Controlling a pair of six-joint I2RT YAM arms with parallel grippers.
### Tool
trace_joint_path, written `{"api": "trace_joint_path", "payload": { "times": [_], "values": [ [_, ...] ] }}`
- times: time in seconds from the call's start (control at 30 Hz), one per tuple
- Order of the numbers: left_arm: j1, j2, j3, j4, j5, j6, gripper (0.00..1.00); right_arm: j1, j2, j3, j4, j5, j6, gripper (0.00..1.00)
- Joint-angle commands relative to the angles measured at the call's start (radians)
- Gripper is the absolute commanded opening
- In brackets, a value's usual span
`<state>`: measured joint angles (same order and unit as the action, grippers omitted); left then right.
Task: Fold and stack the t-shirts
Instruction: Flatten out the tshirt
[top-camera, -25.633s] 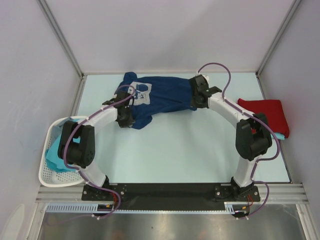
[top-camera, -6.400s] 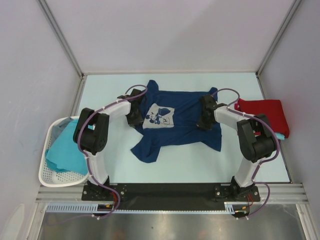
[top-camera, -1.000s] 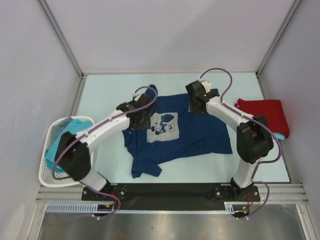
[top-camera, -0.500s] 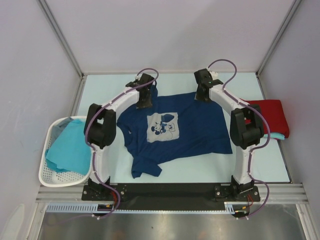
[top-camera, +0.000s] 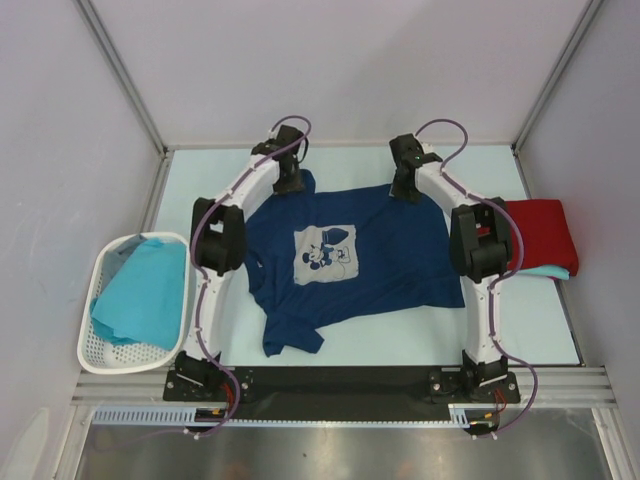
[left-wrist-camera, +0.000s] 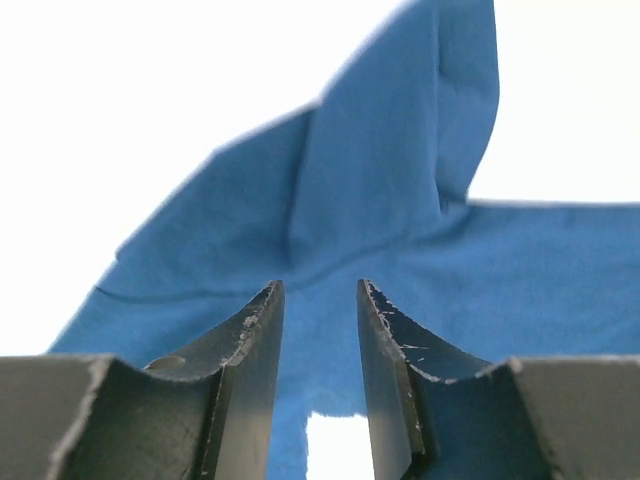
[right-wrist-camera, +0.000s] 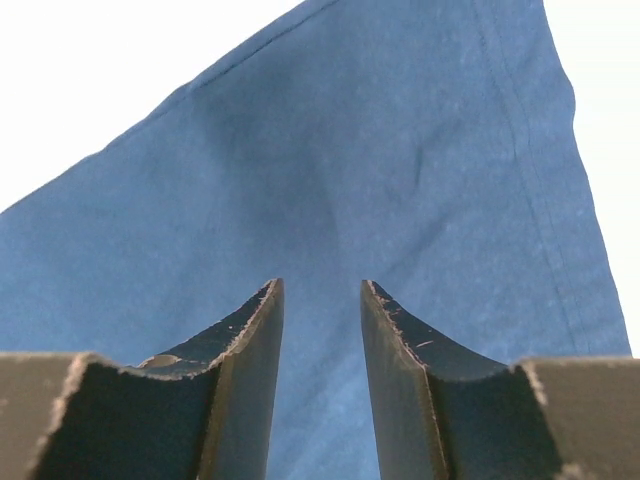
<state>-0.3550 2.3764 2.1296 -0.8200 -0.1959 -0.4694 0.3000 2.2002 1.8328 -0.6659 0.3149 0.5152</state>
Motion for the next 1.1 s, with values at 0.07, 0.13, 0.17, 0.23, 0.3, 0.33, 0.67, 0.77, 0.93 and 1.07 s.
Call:
{"api": "trace_joint_path", "payload": {
  "times": [0.07,0.13,0.17,0.23,0.3,0.33,0.67,0.77,0.93,1.07],
  "values": [
    [0.042,0.038,0.095,-0.057,0.026,0.0,0.4,-0.035,0.078,0.109,-0.02,-0.02,0.0,0.41],
    [0.044,0.044,0.095,-0.057,0.026,0.005,0.4,-0.041,0.119,0.158,-0.038,-0.025,0.003,0.4],
    [0.044,0.046,0.093,-0.059,0.026,0.006,0.4,-0.044,0.127,0.169,-0.043,-0.027,0.005,0.4],
    [0.044,0.049,0.086,-0.059,0.029,0.011,0.4,-0.048,0.141,0.189,-0.041,-0.031,0.003,0.41],
    [0.044,0.052,0.081,-0.057,0.026,0.02,0.4,-0.056,0.164,0.209,-0.044,-0.036,0.003,0.4],
    [0.044,0.056,0.081,-0.057,0.027,0.021,0.4,-0.056,0.171,0.213,-0.047,-0.036,0.005,0.4],
    [0.047,0.118,0.131,-0.07,0.052,0.044,0.39,-0.082,0.257,0.29,-0.072,-0.045,0.008,0.3],
    [0.048,0.144,0.171,-0.091,0.069,0.051,0.38,-0.096,0.276,0.307,-0.083,-0.046,0.009,0.13],
    [0.054,0.168,0.207,-0.093,0.078,0.06,0.29,-0.119,0.286,0.298,-0.09,-0.053,0.014,0.0],
    [0.071,0.184,0.225,-0.084,0.104,0.063,0.24,-0.134,0.277,0.281,-0.092,-0.048,0.016,0.0]
  ]
}}
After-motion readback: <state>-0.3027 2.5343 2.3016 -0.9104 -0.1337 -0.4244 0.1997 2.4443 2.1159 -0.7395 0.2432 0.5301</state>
